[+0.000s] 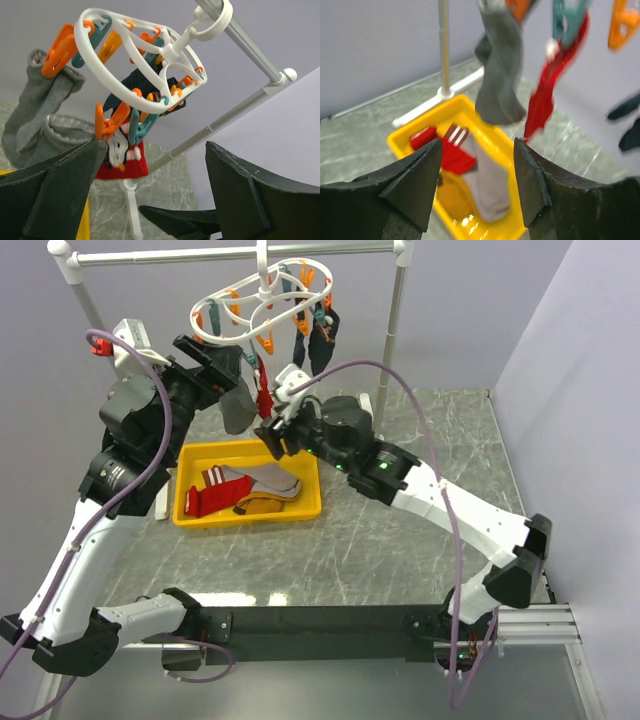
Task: Clip the socks to the hanger
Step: Clamp the sock onto the hanger, then open the clamp at the hanger.
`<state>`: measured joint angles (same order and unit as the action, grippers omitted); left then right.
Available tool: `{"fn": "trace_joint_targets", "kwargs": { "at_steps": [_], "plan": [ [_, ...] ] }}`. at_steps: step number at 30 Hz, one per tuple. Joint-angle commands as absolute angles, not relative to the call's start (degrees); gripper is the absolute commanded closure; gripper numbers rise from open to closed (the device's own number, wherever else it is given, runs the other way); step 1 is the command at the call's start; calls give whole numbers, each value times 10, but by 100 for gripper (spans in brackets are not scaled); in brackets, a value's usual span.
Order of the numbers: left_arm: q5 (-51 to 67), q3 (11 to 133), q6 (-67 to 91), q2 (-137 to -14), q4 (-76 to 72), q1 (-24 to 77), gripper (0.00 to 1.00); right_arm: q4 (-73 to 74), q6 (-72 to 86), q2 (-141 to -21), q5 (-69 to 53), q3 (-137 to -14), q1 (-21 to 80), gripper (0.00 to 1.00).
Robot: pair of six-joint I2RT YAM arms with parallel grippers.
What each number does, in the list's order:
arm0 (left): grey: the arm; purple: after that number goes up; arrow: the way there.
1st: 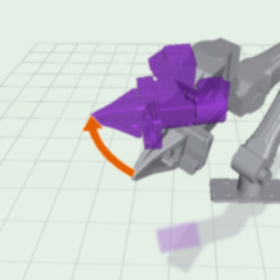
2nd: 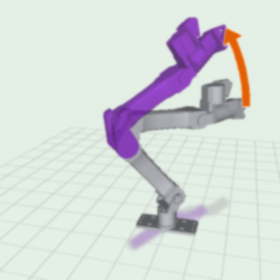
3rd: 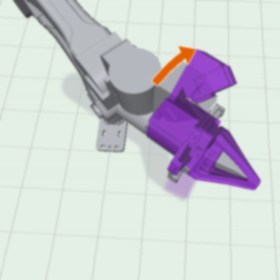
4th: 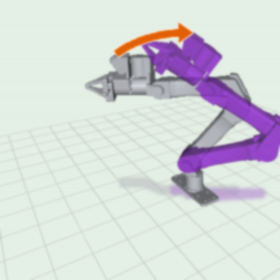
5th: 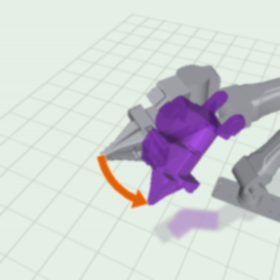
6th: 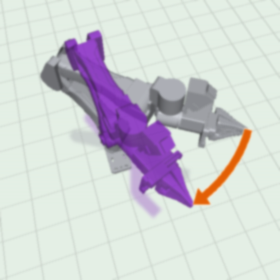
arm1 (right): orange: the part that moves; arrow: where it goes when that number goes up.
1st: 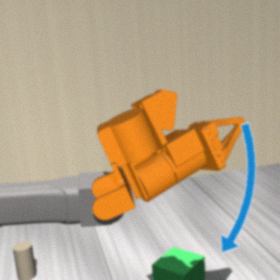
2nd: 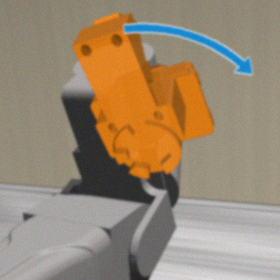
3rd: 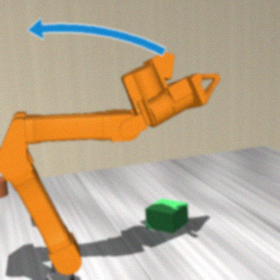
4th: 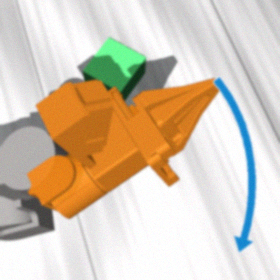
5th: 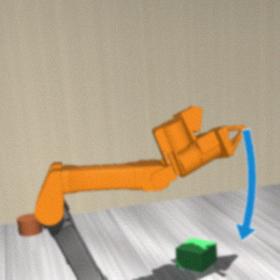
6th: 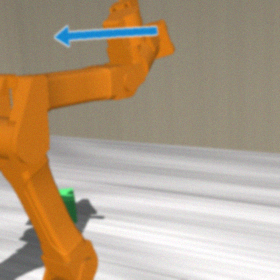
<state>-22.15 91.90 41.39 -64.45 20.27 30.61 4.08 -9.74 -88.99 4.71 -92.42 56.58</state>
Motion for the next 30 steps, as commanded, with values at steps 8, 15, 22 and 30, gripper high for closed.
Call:
{"fn": "trace_joint_targets", "kwargs": {
  "at_steps": [8, 15, 22, 30],
  "plan": [
    [-79, 874, 371, -625, 222, 256, 10, 143, 40, -761, 19, -873, 472, 33],
    [-39, 874, 363, -643, 204, 245, 13, 117, 85, -755, 17, -860, 418, 33],
    [-89, 875, 385, -659, 214, 222, 20, 104, 52, -799, 31, -918, 410, 33],
    [-57, 872, 389, -663, 206, 162, 29, 80, 51, -838, 23, -967, 403, 34]
  ]
}}
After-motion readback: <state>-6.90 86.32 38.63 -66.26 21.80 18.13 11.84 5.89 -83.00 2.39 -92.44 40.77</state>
